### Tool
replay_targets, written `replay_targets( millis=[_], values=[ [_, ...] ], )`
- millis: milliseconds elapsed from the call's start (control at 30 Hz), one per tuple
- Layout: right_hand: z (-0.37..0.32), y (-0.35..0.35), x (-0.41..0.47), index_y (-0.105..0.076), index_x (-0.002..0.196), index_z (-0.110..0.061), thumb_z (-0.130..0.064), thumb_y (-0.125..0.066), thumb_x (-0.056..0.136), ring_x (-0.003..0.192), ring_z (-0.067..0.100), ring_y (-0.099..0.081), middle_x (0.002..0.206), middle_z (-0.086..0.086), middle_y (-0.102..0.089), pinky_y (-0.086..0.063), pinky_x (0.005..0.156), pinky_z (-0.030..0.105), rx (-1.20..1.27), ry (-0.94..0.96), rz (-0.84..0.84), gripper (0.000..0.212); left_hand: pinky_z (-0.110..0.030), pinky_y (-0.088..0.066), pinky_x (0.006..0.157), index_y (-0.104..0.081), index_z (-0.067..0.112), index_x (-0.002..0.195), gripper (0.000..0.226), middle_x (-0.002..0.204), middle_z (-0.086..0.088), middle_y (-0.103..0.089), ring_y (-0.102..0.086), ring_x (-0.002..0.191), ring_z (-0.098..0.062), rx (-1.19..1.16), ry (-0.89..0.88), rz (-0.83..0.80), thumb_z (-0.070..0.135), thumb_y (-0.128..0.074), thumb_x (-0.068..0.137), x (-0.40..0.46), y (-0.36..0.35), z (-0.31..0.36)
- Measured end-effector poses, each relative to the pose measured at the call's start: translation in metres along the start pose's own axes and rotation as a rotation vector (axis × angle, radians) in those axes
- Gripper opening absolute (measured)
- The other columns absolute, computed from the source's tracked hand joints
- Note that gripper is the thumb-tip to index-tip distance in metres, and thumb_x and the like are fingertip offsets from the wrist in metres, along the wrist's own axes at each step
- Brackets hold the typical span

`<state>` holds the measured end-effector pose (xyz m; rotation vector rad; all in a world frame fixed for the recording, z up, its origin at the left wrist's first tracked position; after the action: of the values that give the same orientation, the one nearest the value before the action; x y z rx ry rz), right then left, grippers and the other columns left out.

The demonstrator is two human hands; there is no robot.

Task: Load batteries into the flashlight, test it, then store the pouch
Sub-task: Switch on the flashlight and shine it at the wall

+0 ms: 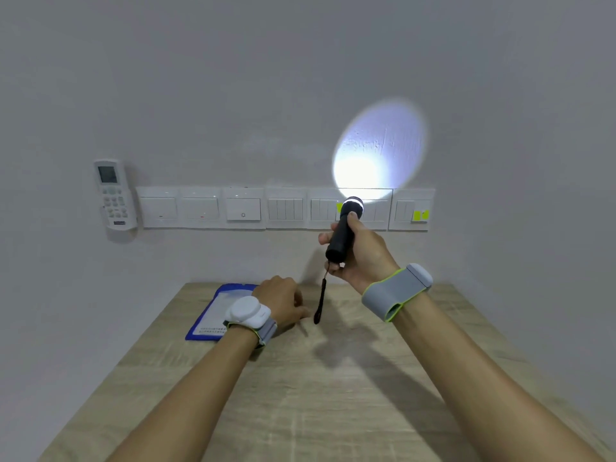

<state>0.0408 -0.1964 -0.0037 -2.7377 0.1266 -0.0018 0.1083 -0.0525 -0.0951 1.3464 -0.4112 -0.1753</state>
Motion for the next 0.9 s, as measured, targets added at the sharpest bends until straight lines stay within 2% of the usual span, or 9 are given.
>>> replay_targets(
  millis=[133, 233, 333, 400, 500, 733, 900],
  values=[
    [0.003, 0.002, 0.001, -0.049, 0.091, -0.015, -0.043, -0.036, 0.101, 0.052, 0.022, -0.043, 0.071, 0.007, -0.061, -0.029, 0.053, 0.026, -0.001, -0.01, 0.013, 0.033, -0.033, -0.054, 0.079, -0.074, 0.023, 0.101, 0.032, 0.101, 0.0, -0.069, -0.063, 0.094, -0.023, -0.013, 0.015, 0.005, 0.048, -0.064, 0.083, -0.002, -0.003, 0.0],
    [0.002, 0.005, 0.002, -0.05, 0.091, -0.015, -0.043, -0.036, 0.1, 0.052, 0.022, -0.043, 0.071, 0.007, -0.062, -0.03, 0.053, 0.026, -0.002, -0.009, 0.02, 0.033, -0.037, -0.054, 0.077, -0.069, 0.012, 0.091, 0.031, 0.095, -0.006, -0.069, -0.062, 0.092, -0.028, -0.055, 0.017, 0.013, 0.041, -0.059, 0.087, 0.001, -0.019, 0.001],
    [0.002, 0.007, 0.002, -0.051, 0.09, -0.015, -0.043, -0.036, 0.1, 0.051, 0.02, -0.043, 0.07, 0.007, -0.061, -0.029, 0.055, 0.027, -0.003, -0.009, 0.013, 0.033, -0.04, -0.044, 0.092, -0.057, 0.008, 0.112, 0.034, 0.116, -0.013, -0.057, -0.053, 0.111, -0.032, -0.024, 0.009, -0.039, 0.035, -0.049, 0.094, 0.002, -0.035, 0.005],
    [0.001, 0.007, 0.002, -0.051, 0.089, -0.016, -0.043, -0.036, 0.1, 0.051, 0.019, -0.043, 0.067, 0.005, -0.059, -0.031, 0.054, 0.026, -0.004, -0.022, 0.006, 0.033, -0.041, -0.038, 0.096, -0.052, 0.009, 0.12, 0.041, 0.124, -0.012, -0.052, -0.047, 0.117, -0.032, -0.004, 0.02, -0.037, 0.04, -0.038, 0.097, -0.001, -0.038, 0.007],
    [0.003, 0.008, 0.004, -0.049, 0.087, -0.015, -0.044, -0.036, 0.099, 0.044, 0.016, -0.039, 0.056, 0.003, -0.054, -0.03, 0.048, 0.024, -0.014, -0.038, -0.013, 0.034, -0.045, -0.035, 0.1, -0.051, 0.015, 0.122, 0.05, 0.127, -0.01, -0.052, -0.045, 0.12, -0.03, 0.001, 0.029, -0.018, 0.051, -0.028, 0.096, 0.0, -0.043, 0.005],
    [0.007, 0.008, 0.003, -0.048, 0.079, -0.014, -0.042, -0.04, 0.095, 0.036, 0.015, -0.035, 0.046, 0.001, -0.045, -0.025, 0.039, 0.018, -0.085, -0.071, -0.037, 0.034, -0.047, -0.035, 0.104, -0.052, 0.018, 0.123, 0.054, 0.129, -0.007, -0.052, -0.045, 0.121, -0.028, -0.018, 0.047, -0.018, 0.057, -0.031, 0.092, 0.003, -0.048, 0.004],
    [0.009, -0.004, -0.005, -0.047, 0.072, -0.014, -0.041, -0.039, 0.094, 0.035, 0.013, -0.03, 0.043, -0.001, -0.04, -0.02, 0.04, 0.019, -0.203, -0.133, -0.208, 0.035, -0.047, -0.036, 0.104, -0.053, 0.018, 0.122, 0.055, 0.129, -0.006, -0.053, -0.046, 0.122, -0.028, -0.009, 0.046, 0.003, 0.059, -0.03, 0.092, 0.004, -0.049, 0.002]
  ],
)
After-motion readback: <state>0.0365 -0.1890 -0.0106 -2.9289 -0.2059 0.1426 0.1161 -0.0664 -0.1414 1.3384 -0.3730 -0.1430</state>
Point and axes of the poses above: each hand's wrist, its own x-axis towards the middle knuckle, its own y-axis out of the back of the hand, z = x × y, the point moved 1 cm from there along x, towards the middle knuckle
